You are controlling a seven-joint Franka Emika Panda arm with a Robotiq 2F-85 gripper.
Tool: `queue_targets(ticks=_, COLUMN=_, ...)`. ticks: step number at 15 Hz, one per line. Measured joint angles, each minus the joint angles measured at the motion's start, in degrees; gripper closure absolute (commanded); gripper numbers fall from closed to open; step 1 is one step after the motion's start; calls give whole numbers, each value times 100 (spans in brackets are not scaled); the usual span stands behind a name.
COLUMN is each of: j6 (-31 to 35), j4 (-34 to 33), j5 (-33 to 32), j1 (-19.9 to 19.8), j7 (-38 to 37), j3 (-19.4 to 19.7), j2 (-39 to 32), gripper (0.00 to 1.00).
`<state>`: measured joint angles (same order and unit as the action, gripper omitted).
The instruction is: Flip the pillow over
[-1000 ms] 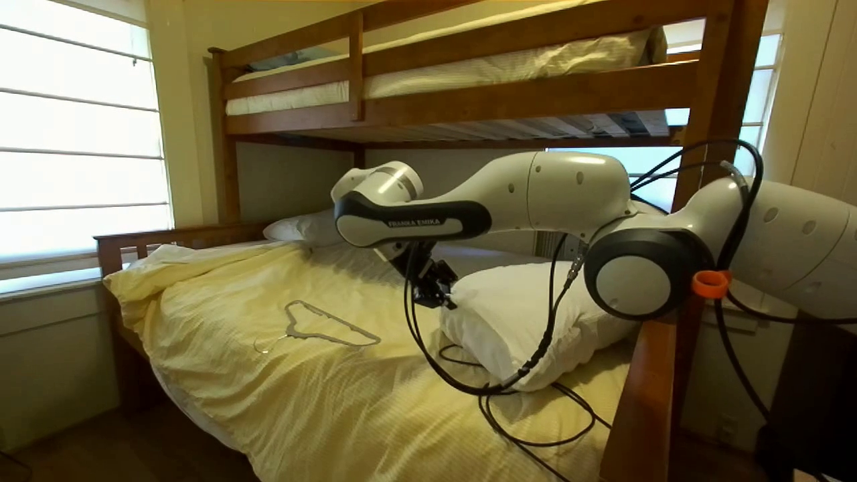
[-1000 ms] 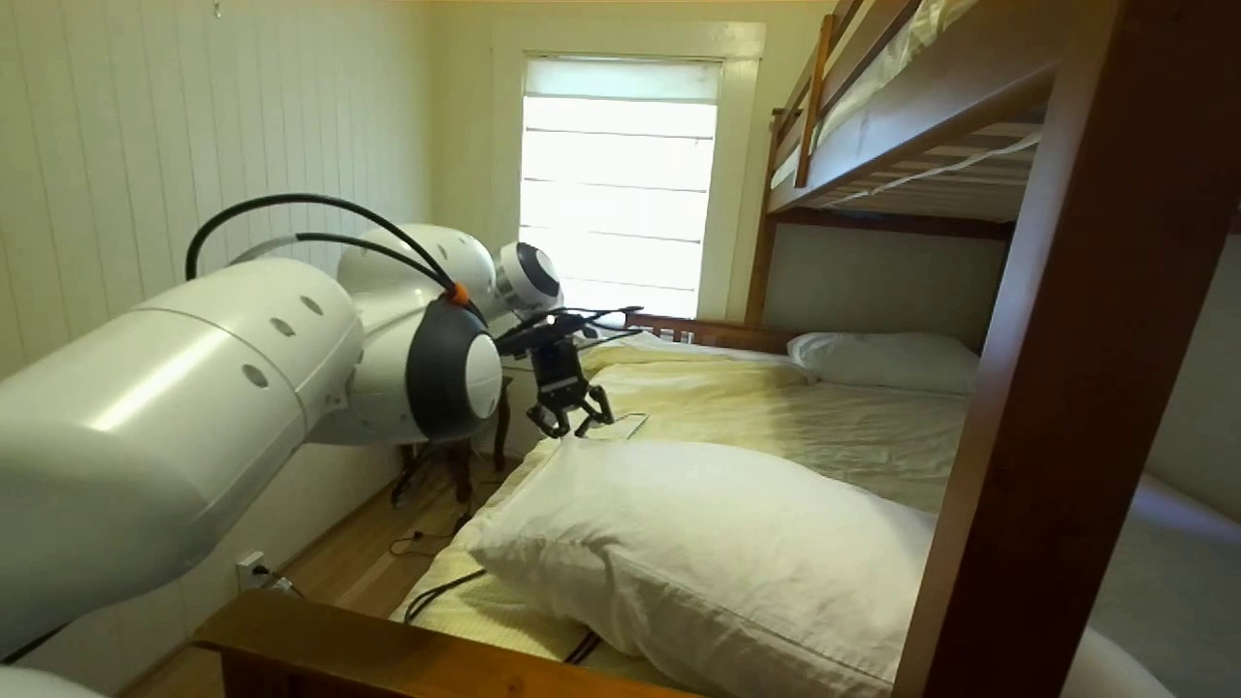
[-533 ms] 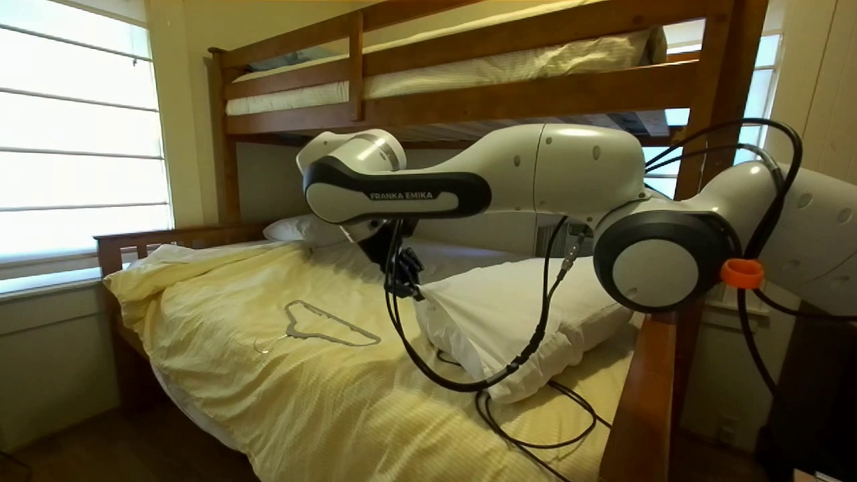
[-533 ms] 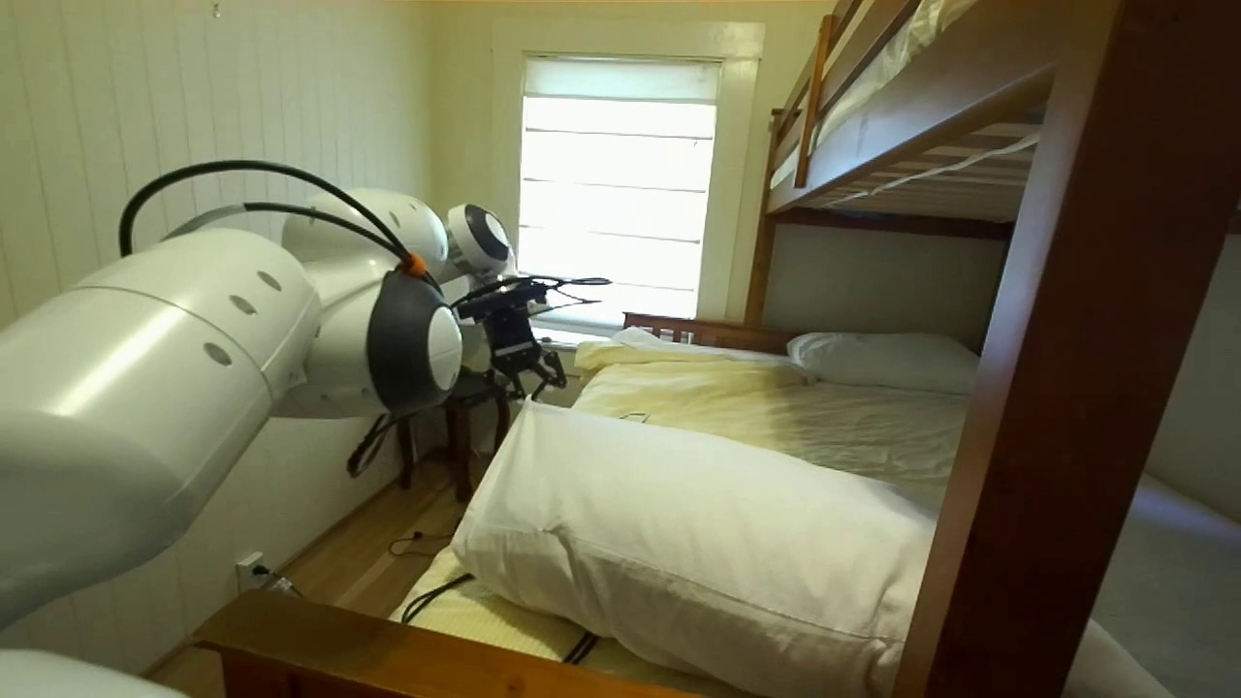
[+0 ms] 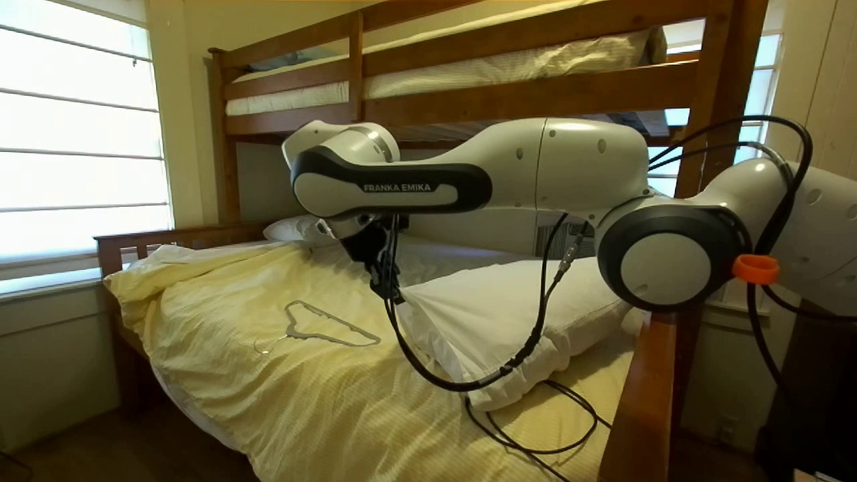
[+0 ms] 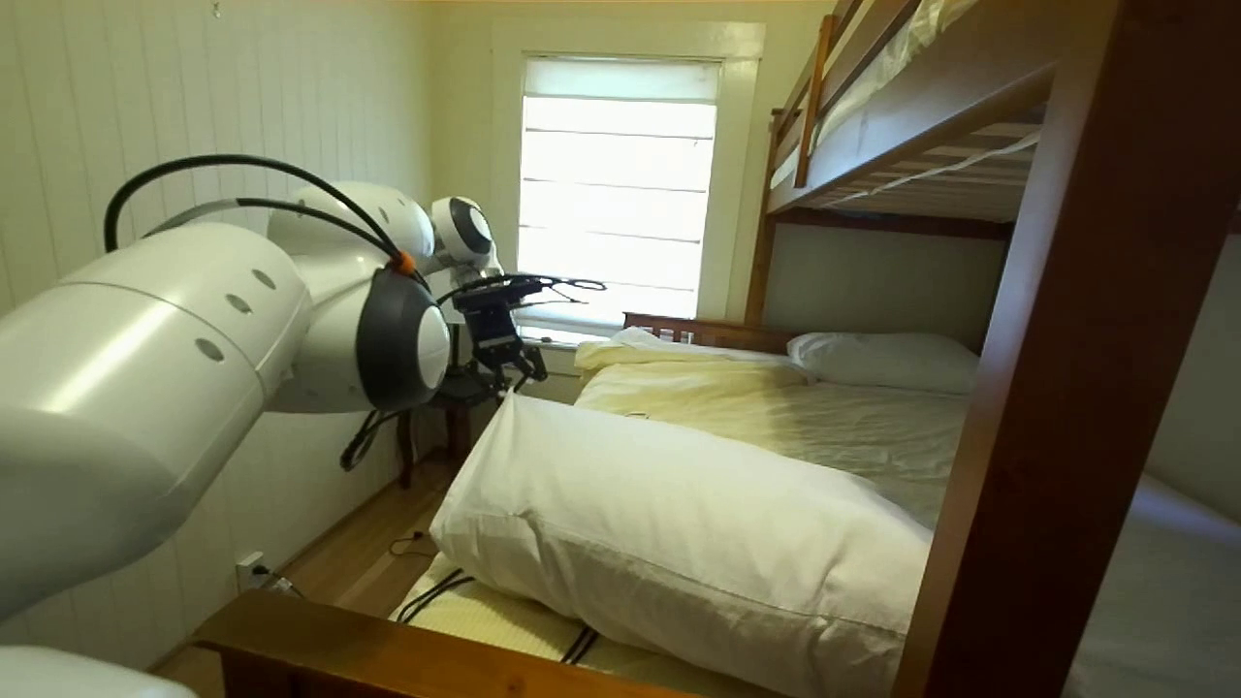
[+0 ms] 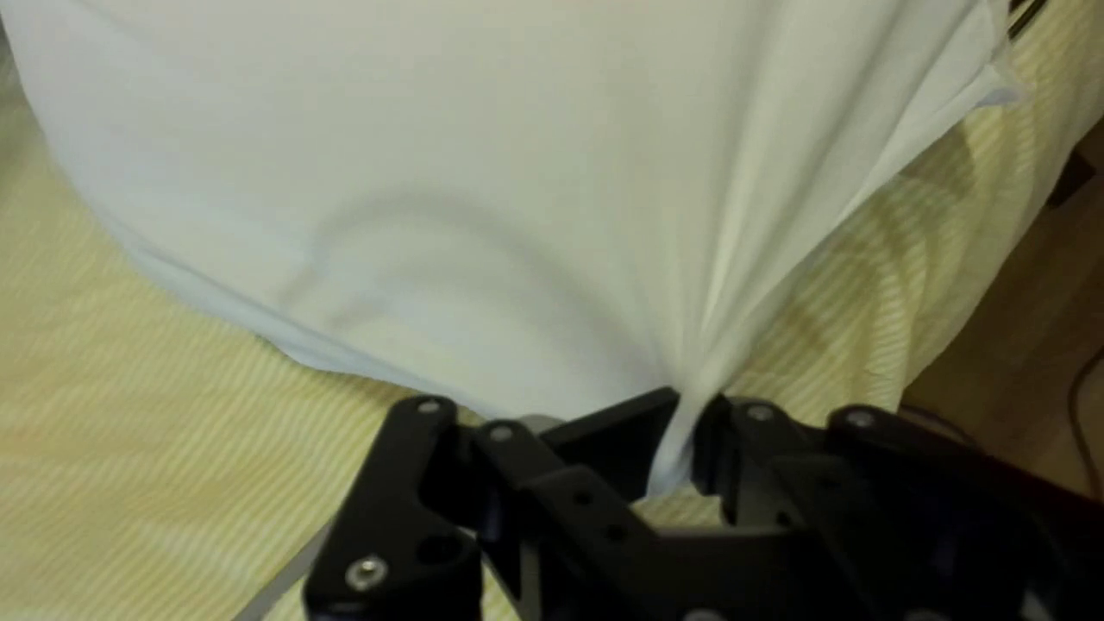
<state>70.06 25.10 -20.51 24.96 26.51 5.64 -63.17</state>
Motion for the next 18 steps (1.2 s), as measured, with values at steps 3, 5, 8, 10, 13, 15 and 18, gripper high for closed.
queue_targets(ticks=3, j6=84, j4=11, j5=0, j1=42, j7=476, j3=-126, j2=64, gripper=100)
queue_targets(ticks=5, j6=113, j4=17, j5=0, j1=72, j7=821, j3=-205, j2=90, gripper=75)
queue_targets(ticks=8, j6=119, j4=21, j5=6, j1=79, j7=1438, j3=-314, j2=100, gripper=62)
queue_targets(ticks=10, j6=128, j4=9, j5=9, j1=85, j7=1646, j3=-331, j2=223, gripper=47)
queue_targets(ticks=13, j6=128, j4=-80, j5=114, j1=42, j7=1574, j3=-345, j2=692, gripper=27)
queue_targets(ticks=15, j6=106, j4=-155, j5=150, j1=22, j7=1432, j3=-347, j2=1093, gripper=13)
queue_targets(ticks=18, j6=-205, j4=-187, j5=151, j1=-6, j7=943, j3=-337, j2=1707, gripper=0)
